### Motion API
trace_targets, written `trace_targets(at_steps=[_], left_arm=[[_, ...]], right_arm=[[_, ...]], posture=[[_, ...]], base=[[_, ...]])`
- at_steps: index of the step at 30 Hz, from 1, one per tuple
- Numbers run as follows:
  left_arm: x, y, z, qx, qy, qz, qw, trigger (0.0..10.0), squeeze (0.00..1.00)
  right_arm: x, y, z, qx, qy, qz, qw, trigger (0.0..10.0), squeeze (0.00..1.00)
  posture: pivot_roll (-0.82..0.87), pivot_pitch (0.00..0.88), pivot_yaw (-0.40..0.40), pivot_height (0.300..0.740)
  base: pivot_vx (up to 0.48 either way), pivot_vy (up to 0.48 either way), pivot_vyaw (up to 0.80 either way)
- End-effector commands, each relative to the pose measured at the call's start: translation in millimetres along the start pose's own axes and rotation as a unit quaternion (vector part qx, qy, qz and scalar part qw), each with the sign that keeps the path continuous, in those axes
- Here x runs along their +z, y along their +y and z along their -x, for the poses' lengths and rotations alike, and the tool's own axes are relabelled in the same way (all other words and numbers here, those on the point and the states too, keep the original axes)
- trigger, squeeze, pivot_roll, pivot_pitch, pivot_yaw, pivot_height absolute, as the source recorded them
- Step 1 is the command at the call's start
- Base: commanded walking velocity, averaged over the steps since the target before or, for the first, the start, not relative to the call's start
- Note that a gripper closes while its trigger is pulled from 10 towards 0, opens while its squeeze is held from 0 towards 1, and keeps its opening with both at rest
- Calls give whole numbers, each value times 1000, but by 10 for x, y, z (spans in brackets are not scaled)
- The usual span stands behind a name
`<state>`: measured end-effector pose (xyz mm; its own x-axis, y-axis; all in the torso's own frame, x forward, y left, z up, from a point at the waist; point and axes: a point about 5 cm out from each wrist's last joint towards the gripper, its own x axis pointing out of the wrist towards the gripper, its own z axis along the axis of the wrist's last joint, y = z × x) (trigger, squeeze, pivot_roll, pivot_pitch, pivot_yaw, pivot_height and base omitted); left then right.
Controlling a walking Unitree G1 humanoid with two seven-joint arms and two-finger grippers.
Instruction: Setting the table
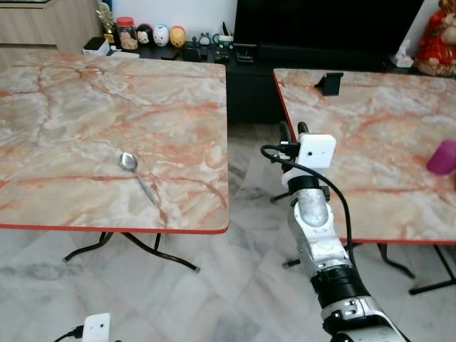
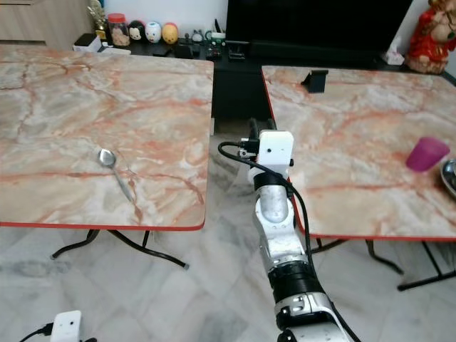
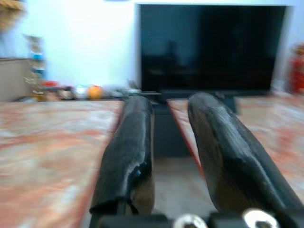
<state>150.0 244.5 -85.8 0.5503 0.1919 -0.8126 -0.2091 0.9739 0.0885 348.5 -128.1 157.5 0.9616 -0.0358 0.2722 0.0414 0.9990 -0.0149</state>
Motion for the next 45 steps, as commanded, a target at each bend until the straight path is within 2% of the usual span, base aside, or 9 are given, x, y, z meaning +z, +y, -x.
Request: trace_targets(at_steps=[1, 18, 29, 45], left_arm=[[-43, 32, 9, 4, 11, -7, 1000, 10000, 0], [-2, -32, -8, 5, 8, -1, 1000, 10000, 0], [35, 75, -4, 13, 2, 0, 1000, 10000, 0], [15, 54, -1, 10, 3, 0, 1000, 10000, 0]], right_arm=[[48, 60, -21, 7, -9, -9, 1000, 10000, 0], [31, 69, -20, 11, -4, -11, 1000, 10000, 0], [25, 69, -22, 10, -2, -13, 1000, 10000, 0], [26, 69, -27, 11, -1, -13, 1000, 10000, 0]], posture=[[45, 0, -60, 740], [51, 0, -59, 740], [56, 0, -55, 740], [56, 0, -53, 740]], base=[[0, 289, 0], [0, 290, 0], [0, 298, 0], [0, 318, 0]])
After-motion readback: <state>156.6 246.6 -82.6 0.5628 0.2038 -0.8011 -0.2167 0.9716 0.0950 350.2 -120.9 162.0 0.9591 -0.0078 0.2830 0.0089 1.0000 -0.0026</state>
